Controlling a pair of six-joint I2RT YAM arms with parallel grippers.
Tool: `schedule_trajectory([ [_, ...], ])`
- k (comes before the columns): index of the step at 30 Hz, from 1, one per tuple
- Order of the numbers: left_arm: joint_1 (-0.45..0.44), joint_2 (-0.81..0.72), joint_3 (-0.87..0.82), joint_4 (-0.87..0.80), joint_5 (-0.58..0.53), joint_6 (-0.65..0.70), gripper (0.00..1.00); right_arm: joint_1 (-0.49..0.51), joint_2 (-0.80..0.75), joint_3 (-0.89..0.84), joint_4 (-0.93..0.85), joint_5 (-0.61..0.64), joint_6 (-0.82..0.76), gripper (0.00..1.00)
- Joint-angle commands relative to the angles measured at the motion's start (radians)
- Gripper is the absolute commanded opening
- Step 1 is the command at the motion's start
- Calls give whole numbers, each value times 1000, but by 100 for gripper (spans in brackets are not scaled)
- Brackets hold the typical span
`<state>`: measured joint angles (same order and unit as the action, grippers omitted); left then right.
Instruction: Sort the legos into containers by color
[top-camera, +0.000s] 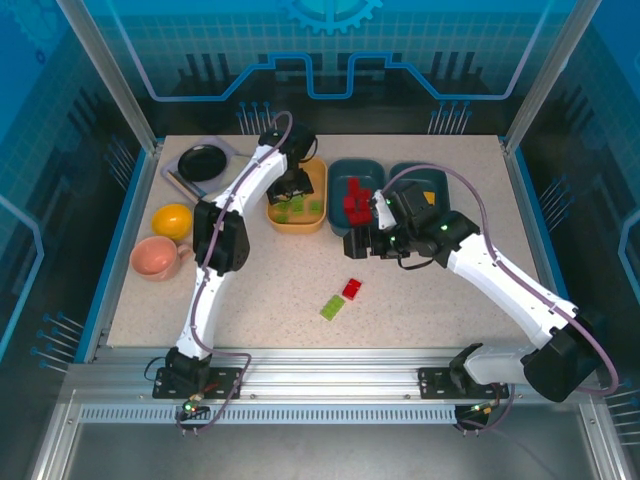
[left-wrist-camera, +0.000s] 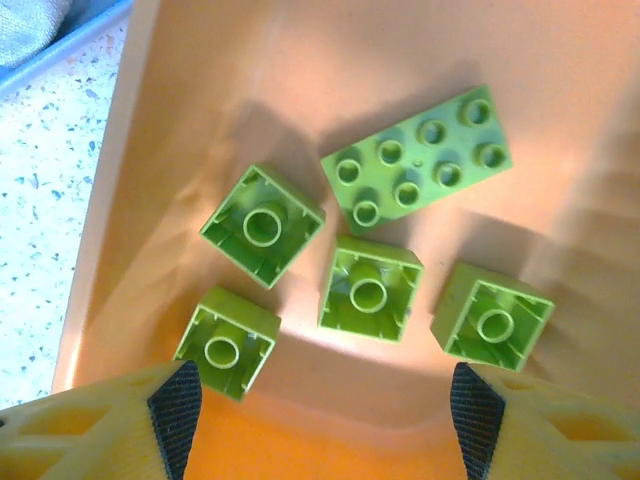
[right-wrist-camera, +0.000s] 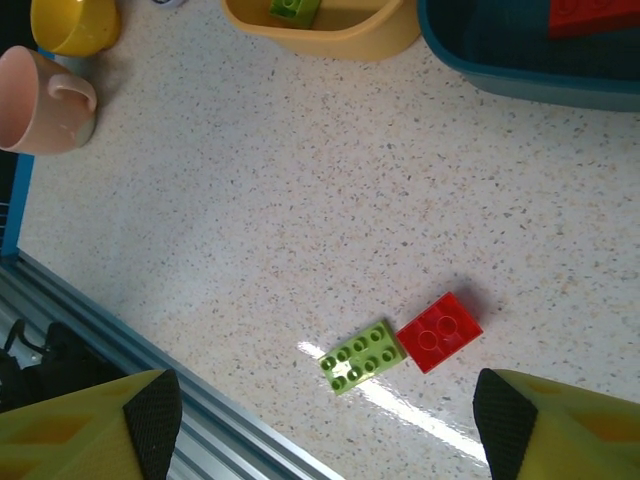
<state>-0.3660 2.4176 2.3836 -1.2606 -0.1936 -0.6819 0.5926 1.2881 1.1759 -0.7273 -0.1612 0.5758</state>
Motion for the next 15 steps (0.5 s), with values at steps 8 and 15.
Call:
schedule_trajectory([
  [8,-43,-384,-199,62,126,-17,74,-5,18,24,-98,110,7,77],
  [15,-111,-709,-696,203,177,-23,73,14,13,-10,-171,202,93,74],
])
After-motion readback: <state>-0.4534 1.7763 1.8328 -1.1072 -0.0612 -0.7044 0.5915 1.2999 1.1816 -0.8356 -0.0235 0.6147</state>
